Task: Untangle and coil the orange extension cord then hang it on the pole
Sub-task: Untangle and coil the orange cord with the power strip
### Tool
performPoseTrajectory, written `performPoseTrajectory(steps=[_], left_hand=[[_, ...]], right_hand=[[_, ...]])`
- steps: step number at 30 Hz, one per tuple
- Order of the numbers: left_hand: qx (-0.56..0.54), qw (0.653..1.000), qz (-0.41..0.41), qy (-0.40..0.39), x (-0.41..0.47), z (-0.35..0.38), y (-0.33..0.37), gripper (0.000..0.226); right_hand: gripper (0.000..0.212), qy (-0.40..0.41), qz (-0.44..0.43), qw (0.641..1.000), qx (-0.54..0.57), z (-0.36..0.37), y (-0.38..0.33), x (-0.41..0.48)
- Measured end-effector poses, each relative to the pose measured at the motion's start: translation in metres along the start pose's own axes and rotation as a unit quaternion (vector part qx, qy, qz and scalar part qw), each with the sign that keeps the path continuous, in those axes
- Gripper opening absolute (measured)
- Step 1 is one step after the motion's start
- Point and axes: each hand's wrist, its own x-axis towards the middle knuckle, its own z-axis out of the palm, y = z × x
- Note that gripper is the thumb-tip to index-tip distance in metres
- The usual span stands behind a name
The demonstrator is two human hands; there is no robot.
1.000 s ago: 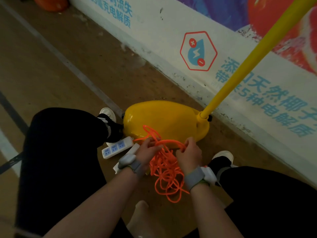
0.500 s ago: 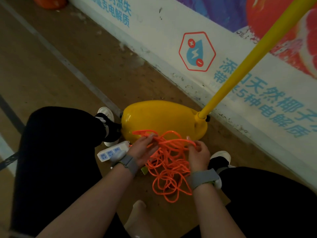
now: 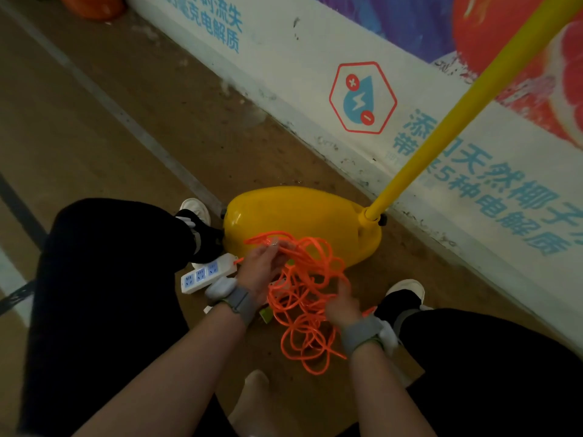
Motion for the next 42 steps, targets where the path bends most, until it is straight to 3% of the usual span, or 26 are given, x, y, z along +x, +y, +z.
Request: performPoseTrajectory(steps=[2,6,7,9,10,13,15,18,20,23,25,29,31,34,36,38,42], left_hand=[[-0.025,1.0,-0.007,0.013,0.001,0.004,0.003,0.032],[0.023,0.999,0.013,0.03,0.005,0.007,0.006,0.036],[0.04,0.998,0.017,0.045,0.006,0.005,0.005,0.037],[0.049,0.996,0.012,0.072,0.007,0.003,0.004,0.039],[0.044,0.996,0.0,0.082,0.009,0.001,0.005,0.04],[0.028,0.993,-0.045,0.105,0.016,-0.007,0.004,0.039],[0.035,0.99,-0.089,0.102,0.018,-0.011,0.0,0.035],[0.089,0.985,-0.133,0.055,0.019,-0.015,-0.011,0.027],[0.165,0.979,-0.12,0.021,0.018,-0.018,-0.019,0.025],[0.171,0.98,-0.098,-0.002,0.011,-0.018,-0.024,0.022],[0.162,0.982,-0.093,0.016,0.013,-0.019,-0.029,0.023],[0.2,0.976,-0.078,0.025,0.013,-0.019,-0.029,0.011],[0.218,0.974,-0.05,0.038,0.01,-0.018,-0.029,0.005],[0.218,0.974,-0.051,0.024,0.008,-0.015,-0.028,0.01],[0.197,0.978,-0.064,-0.025,0.007,-0.011,-0.028,0.016],[0.201,0.977,-0.063,-0.043,0.006,-0.007,-0.027,0.016],[0.183,0.982,-0.021,0.032,0.012,-0.005,-0.02,0.023]], right_hand=[[0.056,0.024,0.003,0.986,0.163,-0.011,0.001,0.011],[0.013,0.02,0.032,0.878,0.476,-0.023,-0.006,0.009],[0.029,0.02,0.023,0.865,0.5,-0.021,-0.01,0.006],[0.077,0.033,-0.003,0.889,0.457,-0.012,-0.008,0.008],[0.085,0.009,-0.013,0.885,0.466,-0.011,-0.01,0.004],[0.061,-0.062,-0.02,0.825,0.561,-0.014,-0.014,-0.006],[0.054,-0.04,-0.044,0.831,0.553,-0.015,-0.011,-0.001],[0.088,-0.011,-0.029,0.883,0.468,-0.011,-0.006,0.007],[0.099,-0.023,-0.036,0.919,0.392,-0.002,0.005,0.019],[0.121,-0.027,-0.091,0.962,0.256,-0.005,-0.003,0.001],[0.14,-0.026,-0.094,0.979,0.181,-0.007,-0.005,-0.001],[0.139,-0.071,-0.103,0.987,0.103,-0.004,-0.004,-0.002],[0.122,-0.009,-0.121,0.988,0.099,0.002,-0.004,-0.002],[0.043,0.171,-0.087,0.963,0.191,0.005,0.0,0.007],[0.019,0.195,-0.033,0.939,0.281,0.003,0.006,0.017],[0.009,0.175,0.013,0.899,0.4,0.004,0.013,0.022],[0.032,0.144,0.014,0.849,0.508,-0.001,0.021,0.026]])
